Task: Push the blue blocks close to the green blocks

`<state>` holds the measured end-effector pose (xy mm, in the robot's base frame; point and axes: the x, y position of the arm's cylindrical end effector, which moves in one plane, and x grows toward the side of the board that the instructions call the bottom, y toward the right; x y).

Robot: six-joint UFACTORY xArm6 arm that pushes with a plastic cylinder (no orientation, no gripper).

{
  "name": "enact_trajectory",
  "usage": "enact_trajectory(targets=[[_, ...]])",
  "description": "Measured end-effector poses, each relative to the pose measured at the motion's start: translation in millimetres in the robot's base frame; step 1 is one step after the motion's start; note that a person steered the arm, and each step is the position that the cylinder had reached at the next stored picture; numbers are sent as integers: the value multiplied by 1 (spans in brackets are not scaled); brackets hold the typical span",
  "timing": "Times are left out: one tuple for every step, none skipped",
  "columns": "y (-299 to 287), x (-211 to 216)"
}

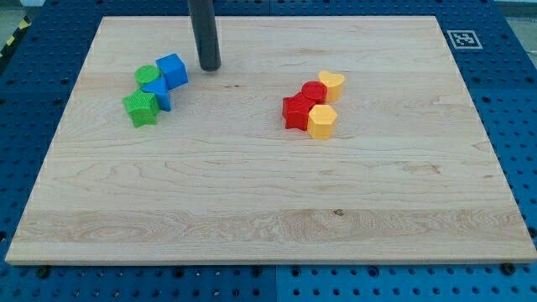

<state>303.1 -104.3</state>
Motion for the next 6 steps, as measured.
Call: enact_trajectory(targets=[[-24,-4],[-49,0],[-56,8],[-56,14],[-56,16],[-57,16]])
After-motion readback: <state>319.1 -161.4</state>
